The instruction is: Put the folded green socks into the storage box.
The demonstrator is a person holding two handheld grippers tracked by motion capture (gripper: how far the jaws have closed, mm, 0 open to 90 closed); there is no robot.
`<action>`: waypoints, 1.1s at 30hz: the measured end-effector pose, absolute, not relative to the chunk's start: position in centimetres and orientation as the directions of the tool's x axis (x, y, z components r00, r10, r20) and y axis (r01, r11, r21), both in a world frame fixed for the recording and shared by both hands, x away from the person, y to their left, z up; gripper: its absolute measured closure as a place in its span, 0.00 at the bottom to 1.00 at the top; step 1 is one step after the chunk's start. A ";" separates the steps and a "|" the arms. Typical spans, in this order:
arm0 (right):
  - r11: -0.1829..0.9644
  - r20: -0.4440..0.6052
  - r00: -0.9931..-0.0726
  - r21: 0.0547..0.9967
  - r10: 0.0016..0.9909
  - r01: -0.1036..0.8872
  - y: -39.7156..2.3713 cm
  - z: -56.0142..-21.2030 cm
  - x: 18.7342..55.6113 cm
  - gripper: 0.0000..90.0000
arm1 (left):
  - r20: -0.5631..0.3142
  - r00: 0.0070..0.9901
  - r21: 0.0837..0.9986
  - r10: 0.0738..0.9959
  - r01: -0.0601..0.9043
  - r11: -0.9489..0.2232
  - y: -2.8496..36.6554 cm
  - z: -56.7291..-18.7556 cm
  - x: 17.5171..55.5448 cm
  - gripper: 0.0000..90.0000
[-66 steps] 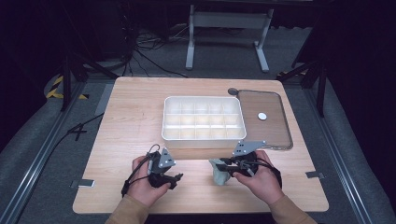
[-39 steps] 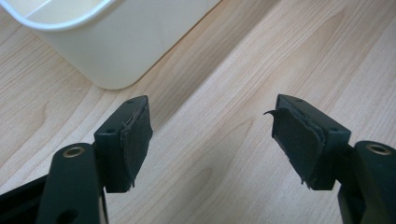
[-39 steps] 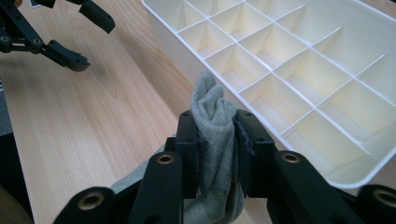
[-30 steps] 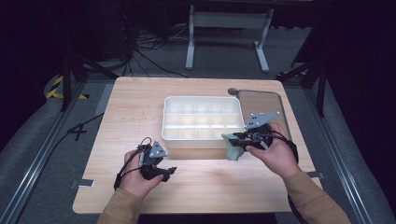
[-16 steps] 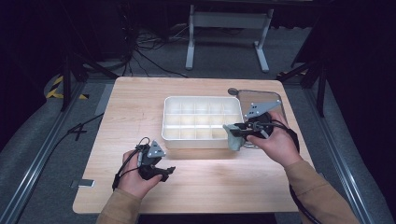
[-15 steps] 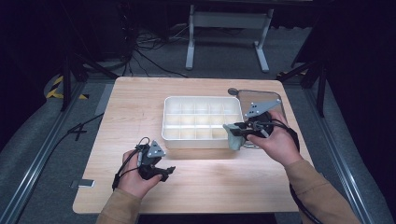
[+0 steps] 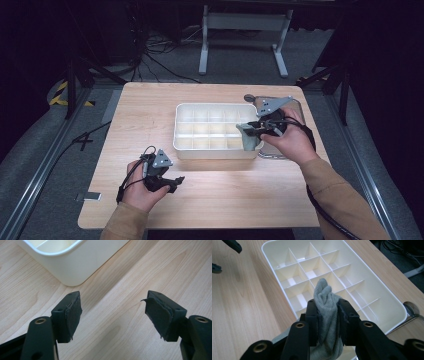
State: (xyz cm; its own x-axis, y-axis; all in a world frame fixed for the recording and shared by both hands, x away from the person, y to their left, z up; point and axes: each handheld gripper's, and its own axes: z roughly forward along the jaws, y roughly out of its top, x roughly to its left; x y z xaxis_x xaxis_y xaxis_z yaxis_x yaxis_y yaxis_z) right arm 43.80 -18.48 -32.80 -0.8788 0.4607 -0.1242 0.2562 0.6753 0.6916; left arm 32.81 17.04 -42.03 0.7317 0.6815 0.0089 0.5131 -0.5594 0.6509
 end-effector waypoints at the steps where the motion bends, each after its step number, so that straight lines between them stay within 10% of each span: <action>1: 0.681 -0.129 -0.882 0.688 0.454 0.250 -18.3 -32.8 43.9 0.80 | 0.006 0.727 0.651 0.686 0.518 -0.554 17.1 -42.1 32.6 0.33; 33: 0.808 -0.234 -0.892 0.551 0.388 0.207 -13.4 -37.8 47.9 0.80 | 0.037 0.635 0.651 0.772 0.570 -0.501 21.5 -42.0 28.6 0.32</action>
